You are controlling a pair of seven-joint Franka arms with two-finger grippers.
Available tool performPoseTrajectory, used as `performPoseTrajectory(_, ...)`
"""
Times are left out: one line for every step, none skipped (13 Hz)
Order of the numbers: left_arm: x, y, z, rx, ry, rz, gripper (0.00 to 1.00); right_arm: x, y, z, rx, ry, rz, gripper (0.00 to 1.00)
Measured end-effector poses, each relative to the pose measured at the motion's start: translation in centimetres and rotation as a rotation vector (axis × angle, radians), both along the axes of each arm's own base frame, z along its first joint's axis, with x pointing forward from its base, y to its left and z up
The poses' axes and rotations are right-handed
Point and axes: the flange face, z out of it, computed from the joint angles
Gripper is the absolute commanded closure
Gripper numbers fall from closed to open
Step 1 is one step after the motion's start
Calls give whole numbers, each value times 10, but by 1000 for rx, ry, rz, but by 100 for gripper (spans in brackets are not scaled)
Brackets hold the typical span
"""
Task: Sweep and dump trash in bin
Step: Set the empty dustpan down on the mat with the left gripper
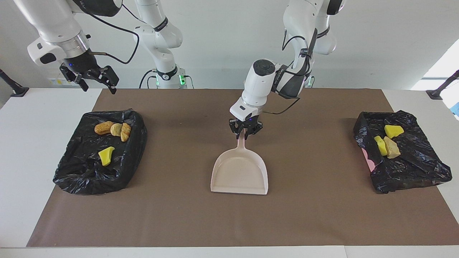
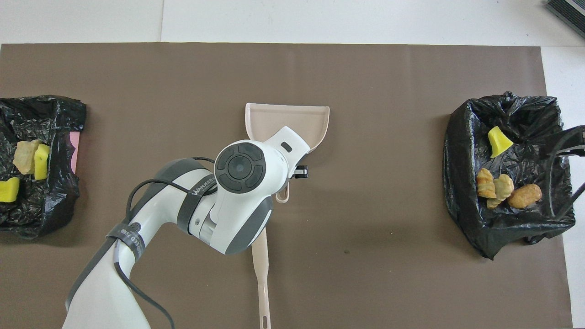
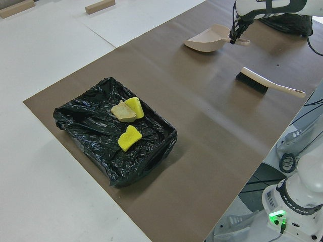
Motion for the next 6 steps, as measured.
performPoseTrajectory(-2, -3, -1, -4, 0, 12, 100, -2, 0, -1, 1, 1, 0, 0)
performPoseTrajectory(-3, -6, -2, -6, 0, 17, 100, -3, 0, -1, 1, 1, -1, 0)
performPoseTrajectory(-4, -7, -3, -6, 2, 23, 64, -3, 1, -1, 2, 0, -1, 0)
performPoseTrajectory(-4, -7, -4, -7, 5, 35, 24, -3, 1, -1, 2, 1, 0, 0)
performPoseTrajectory(-4, -7, -4, -9, 9, 59, 17, -3, 2, -2, 2, 2, 1, 0)
performPoseTrajectory(-4, -7, -4, -12, 13, 82, 8, -3, 2, -2, 3, 2, 1, 0)
